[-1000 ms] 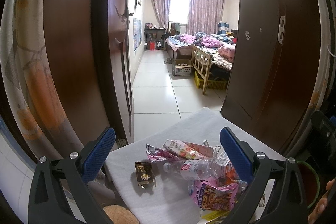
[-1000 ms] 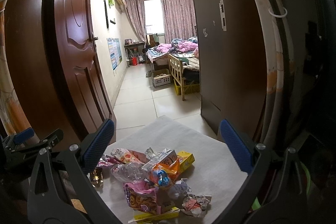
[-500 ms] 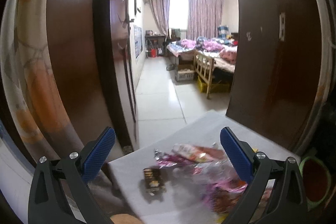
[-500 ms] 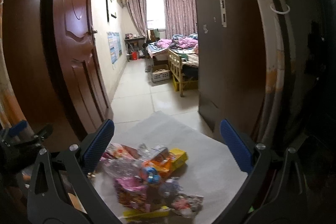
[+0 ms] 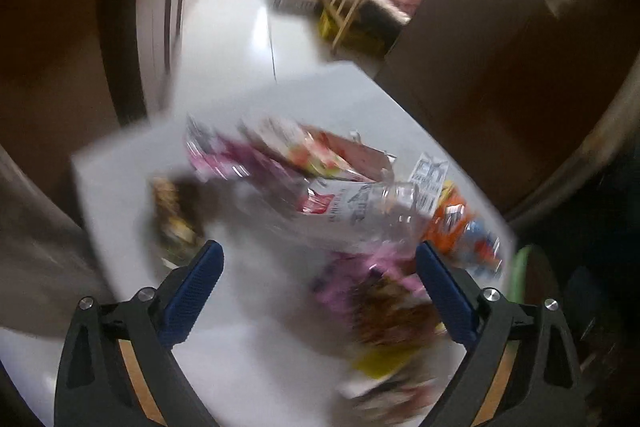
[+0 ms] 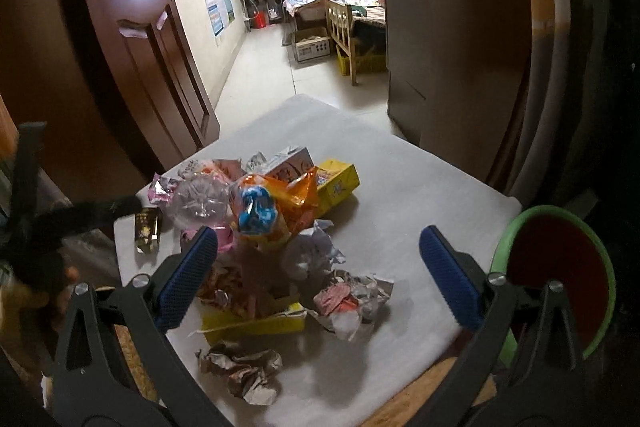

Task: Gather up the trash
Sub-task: 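Lower the left tool onto the clear water bottle and close on it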

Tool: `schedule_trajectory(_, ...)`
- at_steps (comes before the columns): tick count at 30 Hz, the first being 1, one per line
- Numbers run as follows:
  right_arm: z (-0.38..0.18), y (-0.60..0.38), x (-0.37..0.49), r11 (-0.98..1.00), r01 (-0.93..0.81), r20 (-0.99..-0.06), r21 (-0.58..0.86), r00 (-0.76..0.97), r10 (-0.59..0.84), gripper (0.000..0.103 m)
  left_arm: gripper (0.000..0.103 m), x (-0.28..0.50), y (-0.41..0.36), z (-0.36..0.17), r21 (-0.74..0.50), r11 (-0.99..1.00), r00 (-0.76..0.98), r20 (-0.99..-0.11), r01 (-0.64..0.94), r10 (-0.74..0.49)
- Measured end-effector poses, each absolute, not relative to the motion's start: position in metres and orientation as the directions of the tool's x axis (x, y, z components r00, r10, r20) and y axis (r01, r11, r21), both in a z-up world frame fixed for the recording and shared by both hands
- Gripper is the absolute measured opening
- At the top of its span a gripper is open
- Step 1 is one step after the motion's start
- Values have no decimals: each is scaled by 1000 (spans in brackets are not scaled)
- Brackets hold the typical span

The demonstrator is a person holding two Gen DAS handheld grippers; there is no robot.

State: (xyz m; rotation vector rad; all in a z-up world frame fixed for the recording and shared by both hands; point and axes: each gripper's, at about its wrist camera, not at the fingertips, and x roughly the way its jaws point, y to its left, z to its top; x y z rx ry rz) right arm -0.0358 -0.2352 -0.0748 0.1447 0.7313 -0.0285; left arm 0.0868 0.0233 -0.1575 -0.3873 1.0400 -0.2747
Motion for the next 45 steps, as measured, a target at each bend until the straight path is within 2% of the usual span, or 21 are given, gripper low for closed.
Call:
schedule_trajectory(6,-78,-236,-37,991,87,-668,103,744,3,100,92,129,26,-194,-632,757,407,-743,-167,-531)
schedule_trajectory(13,-85,-248,-37,986,109,-682,125,731,5,100,92,154,5,-256,-677,629,252,-732,-383,-634)
schedule_trajectory(15,-85,-252,-36,984,109,-684,141,730,17,100,80,153,0,-263,-665,635,240,-741,-394,-627)
schedule_trajectory(17,-86,-257,-35,980,101,-684,172,728,45,100,74,148,-7,-266,-661,650,247,-747,-374,-617)
schedule_trajectory(21,-89,-259,-23,966,54,-683,254,717,140,100,70,140,-8,-248,-675,674,274,-738,-300,-617)
schedule_trajectory(24,-90,-248,-4,956,-3,-685,292,697,212,100,57,135,-4,-221,-675,703,304,-734,-224,-608)
schedule_trajectory(28,-92,-224,22,953,-65,-701,294,663,262,100,56,125,5,-176,-649,756,372,-724,-85,-581)
schedule_trajectory(33,-109,-206,53,941,-84,-740,327,597,311,99,55,107,22,-149,-670,742,385,-686,-1,-618)
schedule_trajectory(35,-117,-201,59,938,-75,-760,339,566,320,99,54,97,29,-143,-635,772,413,-698,22,-585)
schedule_trajectory(37,-125,-192,64,954,-79,-788,291,546,285,98,52,84,39,-134,-587,808,450,-710,44,-541)
schedule_trajectory(39,-131,-184,68,969,-80,-812,234,532,240,90,48,74,45,-125,-525,848,487,-723,71,-489)
schedule_trajectory(40,-135,-181,68,973,-76,-820,218,527,225,77,47,73,44,-122,-500,862,500,-727,83,-470)
schedule_trajectory(41,-139,-179,70,974,-70,-828,214,516,219,58,45,69,45,-119,-472,876,514,-730,97,-451)
schedule_trajectory(42,-142,-180,70,971,-64,-828,232,510,231,49,43,69,43,-113,-443,889,529,-730,117,-433)
schedule_trajectory(43,-142,-183,69,967,-59,-824,248,512,242,45,40,69,40,-112,-432,893,538,-726,128,-428)
schedule_trajectory(45,-136,-187,62,961,-56,-802,272,538,258,44,19,68,40,-106,-429,890,543,-715,156,-440)
